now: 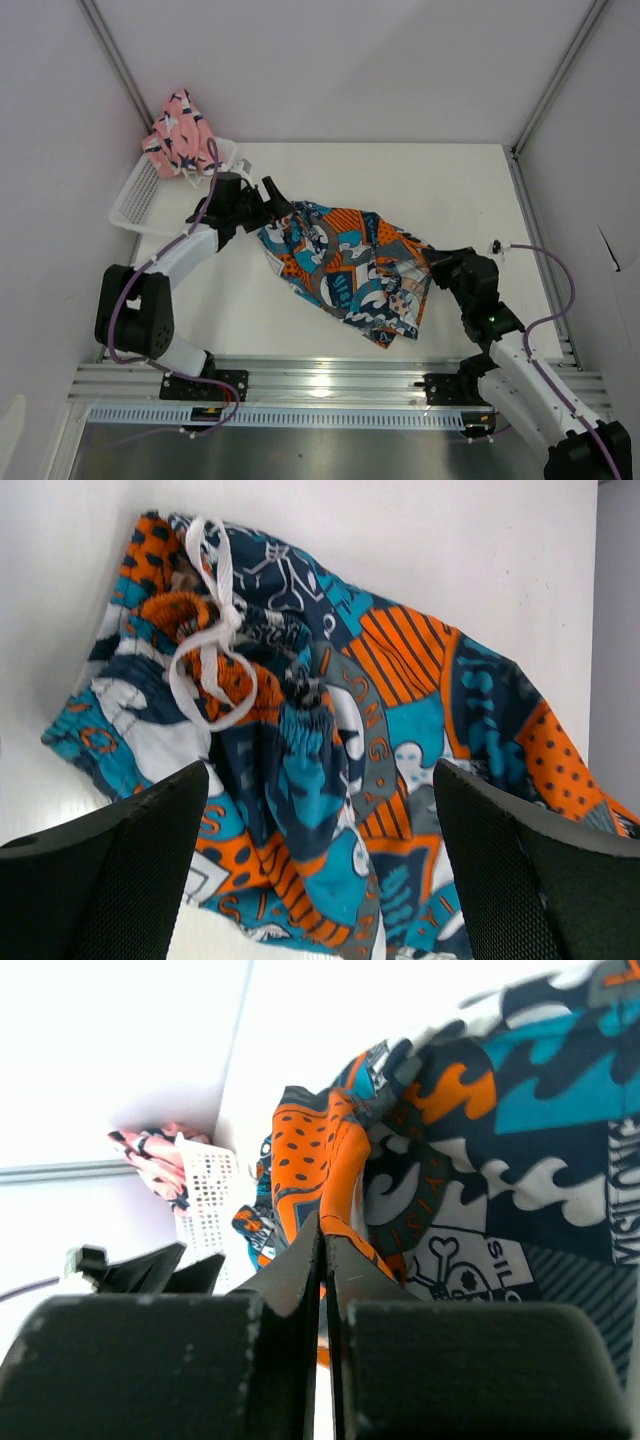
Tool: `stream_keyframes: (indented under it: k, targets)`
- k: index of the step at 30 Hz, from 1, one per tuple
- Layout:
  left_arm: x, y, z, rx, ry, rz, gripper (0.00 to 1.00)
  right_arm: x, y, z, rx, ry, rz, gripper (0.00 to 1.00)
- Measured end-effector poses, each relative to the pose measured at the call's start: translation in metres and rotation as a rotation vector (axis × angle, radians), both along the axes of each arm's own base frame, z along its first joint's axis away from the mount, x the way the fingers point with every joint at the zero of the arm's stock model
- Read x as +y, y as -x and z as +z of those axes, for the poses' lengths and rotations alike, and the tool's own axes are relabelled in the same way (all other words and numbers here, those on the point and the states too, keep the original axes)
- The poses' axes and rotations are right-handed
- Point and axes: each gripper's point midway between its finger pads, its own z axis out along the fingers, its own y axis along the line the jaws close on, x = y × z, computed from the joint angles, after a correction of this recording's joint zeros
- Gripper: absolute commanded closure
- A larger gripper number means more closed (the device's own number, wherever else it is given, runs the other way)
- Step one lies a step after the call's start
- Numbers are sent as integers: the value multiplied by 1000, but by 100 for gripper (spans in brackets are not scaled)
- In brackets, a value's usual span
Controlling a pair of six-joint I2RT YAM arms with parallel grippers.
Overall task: Fold and stack the shorts
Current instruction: Flatten the shorts out
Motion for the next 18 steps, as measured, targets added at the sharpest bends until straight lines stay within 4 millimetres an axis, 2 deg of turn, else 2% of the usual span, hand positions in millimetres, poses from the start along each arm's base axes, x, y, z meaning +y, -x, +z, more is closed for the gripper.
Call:
stream_keyframes:
  k: [2,3,6,9,11,14,18]
  targets:
    - [-3,-8,-3,4,1,-11,9,-6,1,4,-8,13,8,100]
    - [-5,-11,-5,7,2,-15,19,-8,2,2,0,21,16,100]
    - [-10,-15,-11,23,14,-36,34,-10,4,-12,45,40,50,100]
    - [-16,-17,-18,31,31,-63,37,-6,6,-32,110,56,107,100]
    - [-21,-16,-21,34,39,-80,33,-3,6,-42,142,62,144,100]
    - [-29,-16,-22,24,46,-105,14,1,6,-51,166,72,188,100]
    - [-44,-12,-26,23,45,-139,11,2,4,-56,172,81,222,100]
